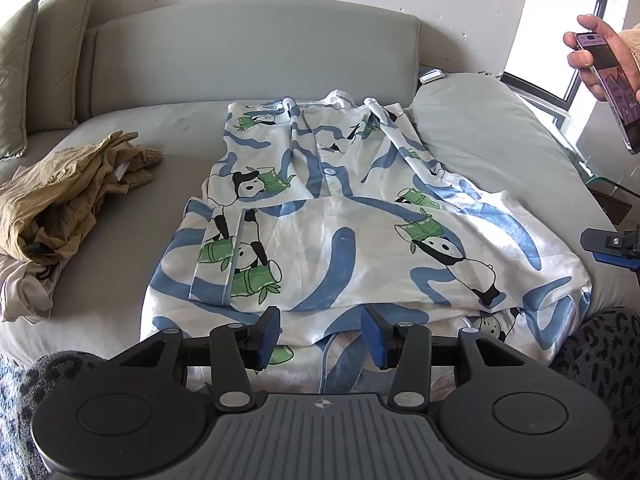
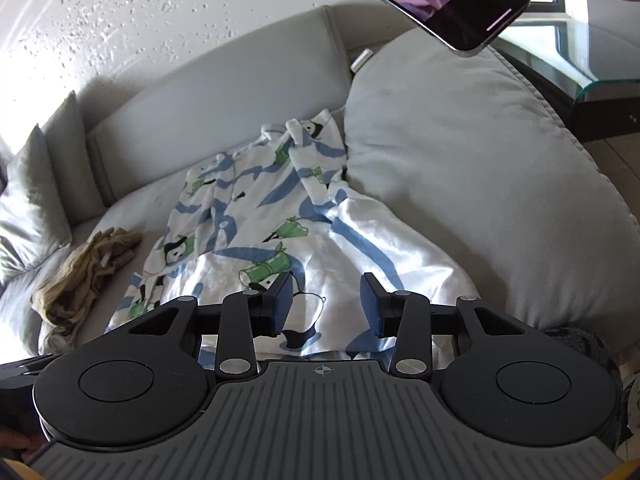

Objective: Fold clothes

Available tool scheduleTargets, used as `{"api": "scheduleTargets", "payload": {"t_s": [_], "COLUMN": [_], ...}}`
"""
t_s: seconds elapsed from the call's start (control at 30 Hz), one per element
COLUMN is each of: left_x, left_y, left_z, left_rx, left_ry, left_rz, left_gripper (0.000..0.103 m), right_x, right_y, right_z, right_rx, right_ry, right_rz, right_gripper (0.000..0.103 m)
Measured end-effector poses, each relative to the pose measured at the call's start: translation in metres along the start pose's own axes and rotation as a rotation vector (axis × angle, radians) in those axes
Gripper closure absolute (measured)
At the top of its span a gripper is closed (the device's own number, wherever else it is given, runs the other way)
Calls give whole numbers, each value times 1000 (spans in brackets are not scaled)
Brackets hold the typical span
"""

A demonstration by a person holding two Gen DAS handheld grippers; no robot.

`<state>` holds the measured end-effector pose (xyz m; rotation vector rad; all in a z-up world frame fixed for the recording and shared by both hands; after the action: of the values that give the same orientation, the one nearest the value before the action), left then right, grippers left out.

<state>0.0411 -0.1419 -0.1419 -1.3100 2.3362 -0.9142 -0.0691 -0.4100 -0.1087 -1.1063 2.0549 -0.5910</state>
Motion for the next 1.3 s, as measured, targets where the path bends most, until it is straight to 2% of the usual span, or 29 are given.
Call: {"api": "scheduleTargets", "payload": {"t_s": [0.47, 0.8, 1.3], "left_x": [1, -6, -6], "left_y": [-4, -8, -7], "left_z": [-4, -5, -6], "left_rx": [14, 29, 30], "left_ry": [2, 5, 6], "left_rz": [3, -22, -24], "left_gripper": [59, 59, 59], "right_x": [-5, -20, -22], "right_y": [1, -8, -3], "right_z": [-1, -2, 1], "right_rx": [8, 31, 17], "right_ry": [3, 3, -1], "right_rz": [-16, -73, -75], "right_gripper": [59, 59, 59]}}
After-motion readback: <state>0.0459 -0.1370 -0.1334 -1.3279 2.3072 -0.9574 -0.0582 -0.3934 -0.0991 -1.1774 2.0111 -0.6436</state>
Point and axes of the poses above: each gripper's, at about its wrist camera, not at the fingertips, and z roughly the way its jaws point, x to its right, y to its underside, the point moved 8 cm from there along z, roughly the way its jaws point, and after that the axes turned 4 degrees about -y, right-handed, at the moved point
